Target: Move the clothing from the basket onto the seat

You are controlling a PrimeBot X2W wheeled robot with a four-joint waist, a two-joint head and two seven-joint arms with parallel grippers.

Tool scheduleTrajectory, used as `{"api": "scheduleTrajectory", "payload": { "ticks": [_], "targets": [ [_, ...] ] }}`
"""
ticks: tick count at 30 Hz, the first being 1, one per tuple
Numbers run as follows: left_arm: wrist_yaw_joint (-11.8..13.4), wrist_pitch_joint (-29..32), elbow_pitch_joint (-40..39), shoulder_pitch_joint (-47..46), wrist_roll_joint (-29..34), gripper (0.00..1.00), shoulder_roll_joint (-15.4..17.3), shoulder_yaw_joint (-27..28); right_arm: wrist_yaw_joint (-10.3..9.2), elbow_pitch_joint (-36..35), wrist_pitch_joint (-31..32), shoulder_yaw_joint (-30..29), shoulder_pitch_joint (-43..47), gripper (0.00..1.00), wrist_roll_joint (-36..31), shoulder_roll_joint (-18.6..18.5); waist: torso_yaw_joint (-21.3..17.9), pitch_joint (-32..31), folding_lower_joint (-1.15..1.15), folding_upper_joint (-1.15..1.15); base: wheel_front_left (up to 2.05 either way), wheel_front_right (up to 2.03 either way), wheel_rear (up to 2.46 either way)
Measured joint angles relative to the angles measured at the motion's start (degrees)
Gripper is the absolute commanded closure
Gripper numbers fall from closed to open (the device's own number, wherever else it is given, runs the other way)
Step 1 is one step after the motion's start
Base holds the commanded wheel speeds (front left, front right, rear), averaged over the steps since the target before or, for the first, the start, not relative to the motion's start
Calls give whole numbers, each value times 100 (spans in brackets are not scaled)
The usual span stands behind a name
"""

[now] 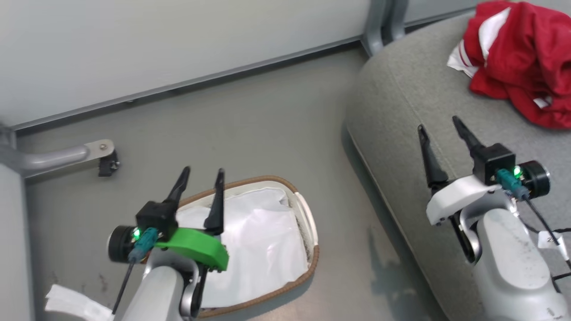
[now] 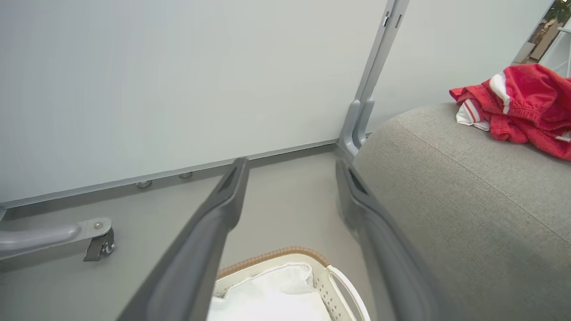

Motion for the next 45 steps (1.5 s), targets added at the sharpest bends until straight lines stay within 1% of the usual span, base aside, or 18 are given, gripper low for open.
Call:
{"api": "scheduleTrajectory", "payload": {
  "ticks": [6,13,19,23,26,27,33,45],
  "targets": [
    [80,0,78,348,221,0,88,783,0,-22,0,220,274,0,71,185,412,-219,0,0,0,0,0],
    [104,0,30,882,532,0,96,1557,0,31,-1,264,588,0,161,279,720,-474,0,0,0,0,0],
    [102,1,27,1227,698,0,38,2041,0,110,0,337,843,0,208,294,857,-626,0,0,0,0,0],
    [13,1,-7,1361,686,0,-12,2281,0,88,0,399,931,0,332,301,863,-606,0,0,0,0,0],
    [-111,0,-69,1386,575,0,-20,2475,0,82,0,437,947,0,366,301,849,-570,0,0,0,0,0],
    [-124,1,-49,1408,578,100,-22,2495,1,98,1,441,956,100,369,305,847,-565,0,0,0,0,0],
    [-124,59,214,1444,537,100,-99,2490,1,339,66,441,1161,100,437,352,850,-571,0,0,0,0,0],
    [-134,404,49,1443,-768,100,-100,2492,1,120,398,247,1277,100,1830,352,868,-628,0,0,0,0,0]
  ]
}}
